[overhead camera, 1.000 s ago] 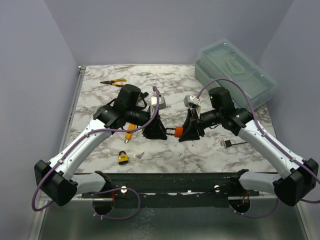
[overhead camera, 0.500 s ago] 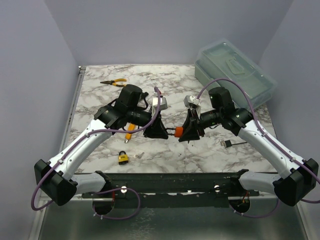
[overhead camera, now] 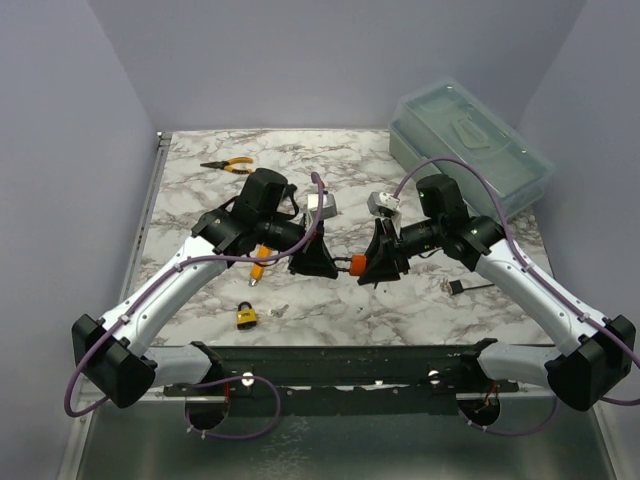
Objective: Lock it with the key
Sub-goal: Lock the lock.
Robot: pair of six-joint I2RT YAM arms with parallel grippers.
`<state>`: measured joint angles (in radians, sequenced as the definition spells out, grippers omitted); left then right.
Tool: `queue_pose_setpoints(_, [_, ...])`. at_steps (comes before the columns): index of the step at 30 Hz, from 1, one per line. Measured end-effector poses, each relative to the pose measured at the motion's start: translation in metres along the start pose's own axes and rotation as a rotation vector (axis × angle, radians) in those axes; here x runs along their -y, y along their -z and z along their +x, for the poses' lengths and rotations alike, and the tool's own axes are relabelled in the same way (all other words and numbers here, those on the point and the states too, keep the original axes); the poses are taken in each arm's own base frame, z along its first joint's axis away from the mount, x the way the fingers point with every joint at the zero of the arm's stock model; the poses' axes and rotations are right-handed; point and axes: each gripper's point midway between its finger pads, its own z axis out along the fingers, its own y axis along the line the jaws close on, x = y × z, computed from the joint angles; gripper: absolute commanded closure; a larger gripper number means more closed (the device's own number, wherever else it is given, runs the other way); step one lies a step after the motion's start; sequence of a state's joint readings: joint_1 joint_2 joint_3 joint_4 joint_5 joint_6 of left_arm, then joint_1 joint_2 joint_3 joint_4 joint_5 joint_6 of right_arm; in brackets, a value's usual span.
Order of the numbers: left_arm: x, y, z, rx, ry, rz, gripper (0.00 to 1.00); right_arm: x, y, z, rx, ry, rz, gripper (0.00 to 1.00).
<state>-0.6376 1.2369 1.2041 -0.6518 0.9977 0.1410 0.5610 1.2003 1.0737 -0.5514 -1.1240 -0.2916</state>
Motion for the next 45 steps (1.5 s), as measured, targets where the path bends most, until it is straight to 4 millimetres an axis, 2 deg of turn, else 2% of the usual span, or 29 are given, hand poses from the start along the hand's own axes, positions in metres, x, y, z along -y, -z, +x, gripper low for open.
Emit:
queue_pose_setpoints(26, [0.003,-0.014,0.002,-0.005,0.136,0.027,1.0,-0.003,-0.002,0.006,0.011,-0.1,-0.042,1.0])
queue_pose_setpoints(45, [0.003,-0.019,0.005,-0.009,0.16,0.035,1.0,-0.002,-0.004,0.008,0.007,-0.124,-0.06,1.0])
